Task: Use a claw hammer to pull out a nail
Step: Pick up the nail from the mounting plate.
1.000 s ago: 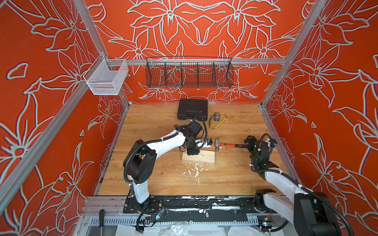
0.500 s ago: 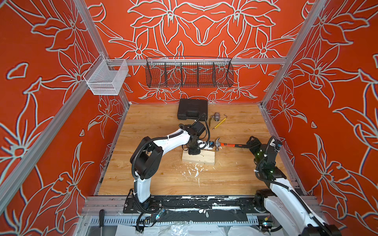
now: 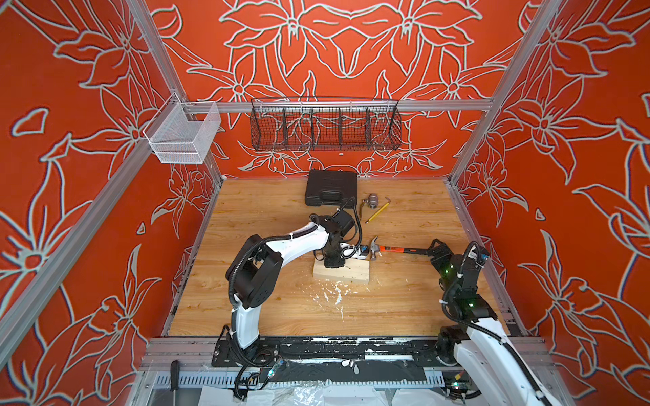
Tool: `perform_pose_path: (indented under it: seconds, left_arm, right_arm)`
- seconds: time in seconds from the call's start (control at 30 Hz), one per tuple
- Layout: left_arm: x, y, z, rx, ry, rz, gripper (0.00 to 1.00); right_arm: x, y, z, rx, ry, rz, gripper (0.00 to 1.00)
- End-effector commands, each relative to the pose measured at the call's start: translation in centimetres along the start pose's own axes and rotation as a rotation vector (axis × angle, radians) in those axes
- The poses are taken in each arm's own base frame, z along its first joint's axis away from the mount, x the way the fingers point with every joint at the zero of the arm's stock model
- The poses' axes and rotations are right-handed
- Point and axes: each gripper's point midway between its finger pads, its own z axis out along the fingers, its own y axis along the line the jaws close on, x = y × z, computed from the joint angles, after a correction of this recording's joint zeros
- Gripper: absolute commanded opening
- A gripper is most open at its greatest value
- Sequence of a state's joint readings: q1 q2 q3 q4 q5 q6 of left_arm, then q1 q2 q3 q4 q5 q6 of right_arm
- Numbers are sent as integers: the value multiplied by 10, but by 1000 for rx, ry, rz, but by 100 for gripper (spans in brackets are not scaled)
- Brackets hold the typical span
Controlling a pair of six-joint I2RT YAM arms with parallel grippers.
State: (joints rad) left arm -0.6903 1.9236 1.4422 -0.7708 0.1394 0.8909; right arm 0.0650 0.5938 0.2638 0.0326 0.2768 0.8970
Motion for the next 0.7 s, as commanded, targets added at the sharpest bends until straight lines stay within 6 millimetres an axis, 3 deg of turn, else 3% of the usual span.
perform_pose_path:
  seconds: [0.0,0.07,0.23,0.47,0.67]
  left_arm:
    - [13,-18,23,75,86,4,22]
    - [12,-17,26,81,102,-4,11]
    - [10,-15,30,79,113,-11,2]
    - [10,-9,33,61,125,-18,0]
    - [-4,10,18,-36,73,-24,0]
  right_arm:
    - [4,-11,1,37,0,-3,97]
    - [4,-10,1,32,1,-5,97]
    - [2,-7,1,25,-1,-16,97]
    - [0,-8,0,26,-10,-14,97]
    - [3,-12,2,40,-5,-19,97]
